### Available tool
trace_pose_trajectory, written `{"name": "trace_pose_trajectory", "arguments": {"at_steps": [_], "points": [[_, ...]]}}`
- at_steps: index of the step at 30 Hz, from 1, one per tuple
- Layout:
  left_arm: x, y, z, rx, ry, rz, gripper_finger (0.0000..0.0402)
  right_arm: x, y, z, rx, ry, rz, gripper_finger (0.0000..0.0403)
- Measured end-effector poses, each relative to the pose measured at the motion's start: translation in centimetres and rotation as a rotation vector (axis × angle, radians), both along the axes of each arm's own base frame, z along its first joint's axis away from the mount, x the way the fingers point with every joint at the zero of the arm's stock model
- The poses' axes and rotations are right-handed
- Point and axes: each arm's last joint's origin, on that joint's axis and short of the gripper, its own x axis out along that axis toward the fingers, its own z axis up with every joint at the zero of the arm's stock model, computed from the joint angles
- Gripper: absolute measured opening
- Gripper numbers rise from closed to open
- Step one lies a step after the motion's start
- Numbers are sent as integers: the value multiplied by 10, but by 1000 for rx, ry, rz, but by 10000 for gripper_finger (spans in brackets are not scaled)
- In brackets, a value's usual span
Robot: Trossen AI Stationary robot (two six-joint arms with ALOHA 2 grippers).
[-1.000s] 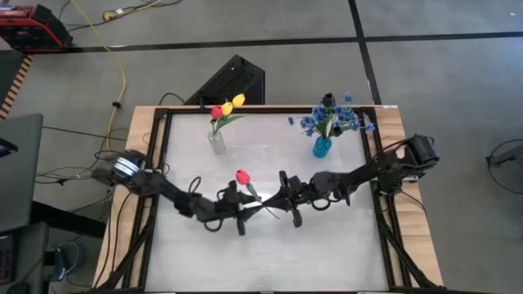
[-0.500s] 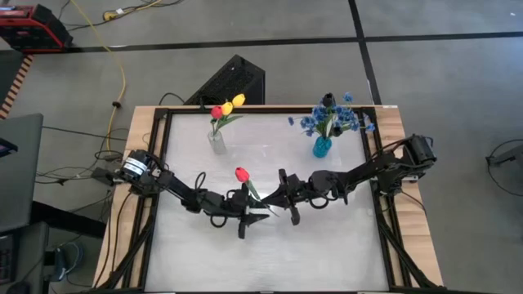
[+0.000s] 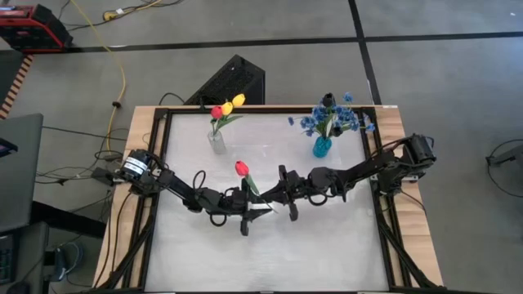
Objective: Sort flowers into vase by color
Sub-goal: Put the red flower into the transparent vase
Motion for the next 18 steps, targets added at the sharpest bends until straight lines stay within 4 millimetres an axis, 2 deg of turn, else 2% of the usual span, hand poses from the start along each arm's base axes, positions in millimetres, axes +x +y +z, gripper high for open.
{"name": "trace_pose_trajectory", "arguments": {"at_steps": [6, 12, 15, 18], "points": [[-1, 0, 1, 9, -1, 4, 93, 0, -1, 0, -5, -2, -3, 18], [-12, 6, 4, -17, -3, 72, 54, 0, -2, 2, -18, -9, -6, 20], [-16, 8, 8, -25, -11, 101, 15, 0, -2, 2, -18, -13, -7, 35], [-16, 9, 13, -15, -22, 109, 4, 0, -2, 2, -22, -14, -9, 56]]}}
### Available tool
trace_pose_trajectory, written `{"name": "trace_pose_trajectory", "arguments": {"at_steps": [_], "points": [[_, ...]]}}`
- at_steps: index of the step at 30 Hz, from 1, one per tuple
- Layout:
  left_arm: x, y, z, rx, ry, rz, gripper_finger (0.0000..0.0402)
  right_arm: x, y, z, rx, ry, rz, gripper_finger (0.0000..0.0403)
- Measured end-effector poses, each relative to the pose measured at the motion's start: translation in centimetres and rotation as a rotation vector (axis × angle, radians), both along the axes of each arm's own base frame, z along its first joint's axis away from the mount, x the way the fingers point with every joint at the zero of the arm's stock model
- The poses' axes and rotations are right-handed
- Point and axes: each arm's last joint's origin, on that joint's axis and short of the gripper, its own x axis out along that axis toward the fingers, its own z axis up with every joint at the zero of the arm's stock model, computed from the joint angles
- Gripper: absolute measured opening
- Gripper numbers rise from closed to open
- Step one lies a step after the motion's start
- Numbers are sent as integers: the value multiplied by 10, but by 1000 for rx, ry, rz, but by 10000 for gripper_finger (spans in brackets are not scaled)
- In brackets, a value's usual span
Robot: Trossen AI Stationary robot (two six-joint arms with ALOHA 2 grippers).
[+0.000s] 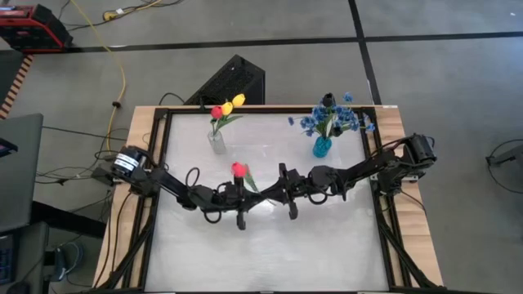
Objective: Sort flowers into vase by color
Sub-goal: Put the red flower into the transparent vase
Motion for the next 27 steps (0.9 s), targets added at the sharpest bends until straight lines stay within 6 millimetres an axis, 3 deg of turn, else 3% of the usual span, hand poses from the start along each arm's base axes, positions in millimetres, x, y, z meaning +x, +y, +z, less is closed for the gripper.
{"name": "trace_pose_trajectory", "arguments": {"at_steps": [7, 12, 16, 21, 27], "points": [[-2, 3, 10, 24, -14, 28, 1, 0, -2, -1, -6, 6, -7, 109], [-12, 2, 27, 65, 116, 126, 0, -1, -11, 2, -38, 24, 37, 168], [-36, 6, 57, 111, 206, 292, 0, -7, -19, 6, -66, 102, 96, 201], [-74, 20, 96, 156, 251, 479, 0, -12, -22, 4, -72, 201, 83, 216], [-109, 46, 114, 100, 289, 644, 0, -11, -16, -4, -84, 238, 102, 213]]}}
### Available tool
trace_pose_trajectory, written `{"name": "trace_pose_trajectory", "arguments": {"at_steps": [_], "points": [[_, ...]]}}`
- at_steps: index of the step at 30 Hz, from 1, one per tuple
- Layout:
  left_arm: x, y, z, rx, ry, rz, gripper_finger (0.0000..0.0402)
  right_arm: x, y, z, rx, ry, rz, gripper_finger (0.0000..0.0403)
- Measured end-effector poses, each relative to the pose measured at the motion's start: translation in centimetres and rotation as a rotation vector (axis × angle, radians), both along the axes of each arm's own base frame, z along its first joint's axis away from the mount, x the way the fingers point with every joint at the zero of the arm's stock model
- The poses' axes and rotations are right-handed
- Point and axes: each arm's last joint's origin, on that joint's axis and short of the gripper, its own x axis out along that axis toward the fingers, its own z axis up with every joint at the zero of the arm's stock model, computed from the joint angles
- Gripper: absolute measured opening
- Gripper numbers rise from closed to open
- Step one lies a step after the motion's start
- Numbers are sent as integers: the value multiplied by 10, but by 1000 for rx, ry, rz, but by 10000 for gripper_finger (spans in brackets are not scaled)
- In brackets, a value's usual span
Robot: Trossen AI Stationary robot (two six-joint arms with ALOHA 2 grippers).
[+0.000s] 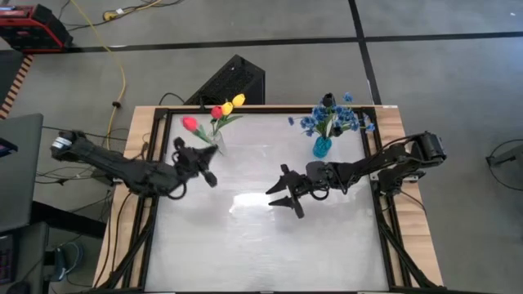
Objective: Sort flowers into vase by color
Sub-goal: Put the red flower into the transparent vase
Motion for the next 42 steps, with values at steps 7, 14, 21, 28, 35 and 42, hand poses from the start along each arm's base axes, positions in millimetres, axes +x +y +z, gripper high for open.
{"name": "trace_pose_trajectory", "arguments": {"at_steps": [7, 14, 21, 28, 35, 42], "points": [[-20, 22, 5, -42, -8, 114, 0, -1, 2, -3, -35, 27, 12, 212], [-25, 44, 9, -8, 16, 225, 0, -1, 1, -4, -39, 36, 10, 212], [-25, 73, 9, -35, 23, 218, 0, -1, 1, -5, -40, 42, 9, 211], [-25, 90, 8, -67, 15, 189, 0, -2, 1, -7, -43, 69, 10, 211], [-21, 97, -1, -84, 74, 208, 0, -2, 1, -9, -51, 82, 11, 211], [-19, 102, -16, -123, 95, 222, 0, -3, 1, -9, -51, 86, 12, 211]]}}
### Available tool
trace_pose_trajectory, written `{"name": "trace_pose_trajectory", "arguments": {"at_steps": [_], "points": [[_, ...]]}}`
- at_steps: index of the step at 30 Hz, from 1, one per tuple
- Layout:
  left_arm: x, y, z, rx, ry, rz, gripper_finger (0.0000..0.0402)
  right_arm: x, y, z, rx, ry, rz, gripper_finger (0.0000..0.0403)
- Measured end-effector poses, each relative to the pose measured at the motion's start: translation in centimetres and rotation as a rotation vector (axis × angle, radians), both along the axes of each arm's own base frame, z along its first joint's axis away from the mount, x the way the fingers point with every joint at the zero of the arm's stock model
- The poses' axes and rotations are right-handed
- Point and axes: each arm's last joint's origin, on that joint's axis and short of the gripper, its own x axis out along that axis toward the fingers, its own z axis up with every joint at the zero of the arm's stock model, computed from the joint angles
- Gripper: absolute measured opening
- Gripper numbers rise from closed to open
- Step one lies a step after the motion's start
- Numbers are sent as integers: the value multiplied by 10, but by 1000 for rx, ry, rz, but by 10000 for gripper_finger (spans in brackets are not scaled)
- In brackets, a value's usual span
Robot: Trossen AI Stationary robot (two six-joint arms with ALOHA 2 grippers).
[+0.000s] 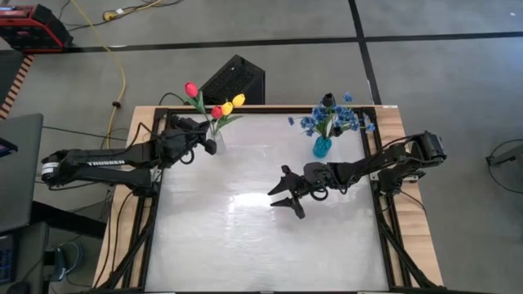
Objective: Sort flowers into vase by color
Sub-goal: Put the red flower into the transparent vase
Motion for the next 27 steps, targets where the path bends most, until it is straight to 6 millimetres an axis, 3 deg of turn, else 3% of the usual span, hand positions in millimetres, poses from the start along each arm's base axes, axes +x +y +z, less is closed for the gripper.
{"name": "trace_pose_trajectory", "arguments": {"at_steps": [11, 19, 27], "points": [[-12, 2, -56, -55, -143, -10, 0, -1, 4, -1, -1, 12, 14, 211], [-15, 1, -66, -88, -133, -10, 6, -1, 4, -1, 0, 12, 11, 211], [-15, 0, -66, -94, -125, -51, 65, -1, 3, -1, 19, 22, 4, 211]]}}
